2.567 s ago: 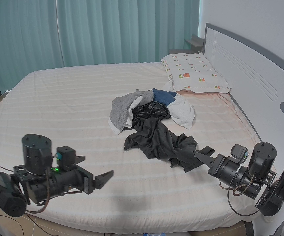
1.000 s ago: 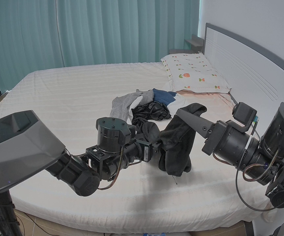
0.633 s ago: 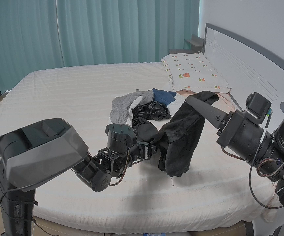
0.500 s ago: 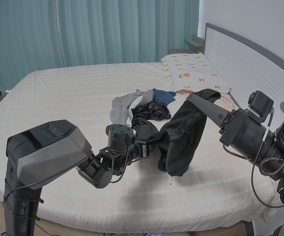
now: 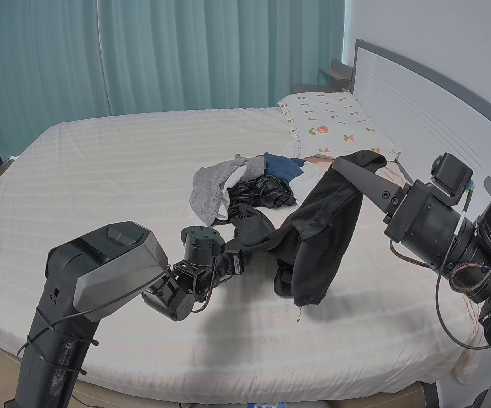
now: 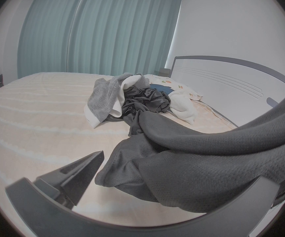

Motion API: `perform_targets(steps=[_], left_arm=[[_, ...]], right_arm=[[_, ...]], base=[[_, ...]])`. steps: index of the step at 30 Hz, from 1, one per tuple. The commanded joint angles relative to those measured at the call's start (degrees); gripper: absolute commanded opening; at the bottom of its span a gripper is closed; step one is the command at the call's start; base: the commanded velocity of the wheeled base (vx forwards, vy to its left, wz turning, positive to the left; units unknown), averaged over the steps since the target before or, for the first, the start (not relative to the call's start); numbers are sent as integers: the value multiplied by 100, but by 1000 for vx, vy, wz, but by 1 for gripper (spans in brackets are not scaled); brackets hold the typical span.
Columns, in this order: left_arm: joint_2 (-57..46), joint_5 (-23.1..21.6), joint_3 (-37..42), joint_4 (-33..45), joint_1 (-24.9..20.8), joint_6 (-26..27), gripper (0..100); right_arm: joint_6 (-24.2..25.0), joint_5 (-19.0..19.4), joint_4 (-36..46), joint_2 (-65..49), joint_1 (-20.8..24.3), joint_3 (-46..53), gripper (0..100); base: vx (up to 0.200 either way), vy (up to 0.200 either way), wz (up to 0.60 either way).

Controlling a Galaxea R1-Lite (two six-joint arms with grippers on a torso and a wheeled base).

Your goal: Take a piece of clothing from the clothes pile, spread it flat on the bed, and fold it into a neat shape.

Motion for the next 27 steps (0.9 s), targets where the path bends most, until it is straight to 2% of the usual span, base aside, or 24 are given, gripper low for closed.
perform_targets(steps=[1,8,10,11,14,21,23,27], left_arm=[[76,-66,-47,-49,12,-188,0],[-337,-154,146,-40,-15,-891,0],[-337,-154,146,-40,-15,-891,0],[-820,-488,726,-49,-59,-943,0],[-1400,-752,1333,-40,-76,-970,0],[-2587,-787,2317,-66,-191,-1110,0],[-3053,-752,2651,-66,-208,-1172,0],[-3492,-699,2827,-66,-147,-1207,0]], right_arm=[[22,200,-10,54,-207,62,0],[31,244,-10,89,-304,132,0],[31,244,-10,89,-304,132,0],[31,244,-10,150,-366,150,0],[40,244,-19,247,-462,194,0],[84,279,-71,581,-805,378,0],[277,279,-80,765,-928,440,0],[497,235,-89,1161,-1192,422,0]], base=[[0,0,0],[0,0,0],[0,0,0],[0,0,0],[0,0,0],[0,0,0],[0,0,0],[0,0,0]])
